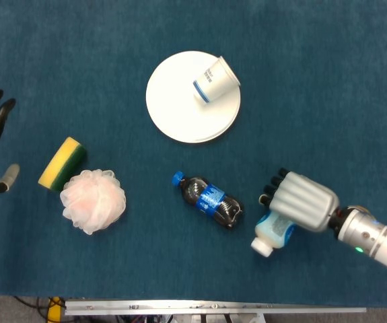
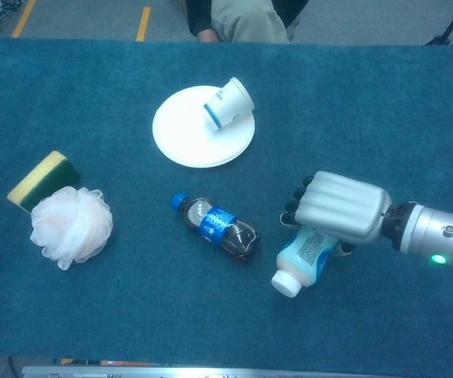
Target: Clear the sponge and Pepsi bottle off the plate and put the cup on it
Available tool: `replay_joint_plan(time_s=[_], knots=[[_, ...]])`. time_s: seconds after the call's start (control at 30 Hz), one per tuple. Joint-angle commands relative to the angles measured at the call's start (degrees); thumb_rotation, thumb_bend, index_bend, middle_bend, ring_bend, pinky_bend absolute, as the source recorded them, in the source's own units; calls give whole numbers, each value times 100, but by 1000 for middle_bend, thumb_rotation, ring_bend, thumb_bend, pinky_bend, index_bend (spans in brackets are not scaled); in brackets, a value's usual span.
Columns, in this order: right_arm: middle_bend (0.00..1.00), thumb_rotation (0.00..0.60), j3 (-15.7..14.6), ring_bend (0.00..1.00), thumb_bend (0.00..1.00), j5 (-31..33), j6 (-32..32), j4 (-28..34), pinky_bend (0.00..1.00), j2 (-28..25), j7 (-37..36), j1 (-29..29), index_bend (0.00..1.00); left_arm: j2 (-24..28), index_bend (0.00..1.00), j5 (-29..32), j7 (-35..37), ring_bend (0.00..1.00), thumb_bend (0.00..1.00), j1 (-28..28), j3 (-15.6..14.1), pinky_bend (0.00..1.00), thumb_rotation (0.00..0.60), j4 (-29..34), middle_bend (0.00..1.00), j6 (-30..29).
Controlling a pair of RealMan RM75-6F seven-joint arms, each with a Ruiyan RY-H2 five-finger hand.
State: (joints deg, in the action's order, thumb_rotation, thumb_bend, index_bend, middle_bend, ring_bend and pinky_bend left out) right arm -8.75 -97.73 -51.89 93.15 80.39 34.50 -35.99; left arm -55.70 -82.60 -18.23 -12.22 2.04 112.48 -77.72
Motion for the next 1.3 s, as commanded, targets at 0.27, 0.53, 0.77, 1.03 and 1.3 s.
replay_joint_plan(time_s=[0.27,0.53,0.77,1.03,1.3], knots=[[485,600,114,442,0,256,219,344,474,86,552,32,457,33,7,-26,43,50,272,19,-6,229,600,-6,21,-27],[452,600,152,394,0,367,223,481,474,-5,724,69,380,30,8,-53,62,50,272,9,-5,229,600,-21,21,-16],[443,600,196,388,0,345,135,575,474,-106,687,82,370,32,8,-44,49,49,272,-10,3,229,600,-16,21,12],[440,600,324,379,0,301,-137,708,473,-292,483,127,365,66,8,-43,34,49,272,-23,45,229,600,18,21,-21],[439,600,529,377,0,256,-724,947,472,-770,-42,285,365,41,8,-65,41,48,272,-87,85,229,600,-4,21,24]])
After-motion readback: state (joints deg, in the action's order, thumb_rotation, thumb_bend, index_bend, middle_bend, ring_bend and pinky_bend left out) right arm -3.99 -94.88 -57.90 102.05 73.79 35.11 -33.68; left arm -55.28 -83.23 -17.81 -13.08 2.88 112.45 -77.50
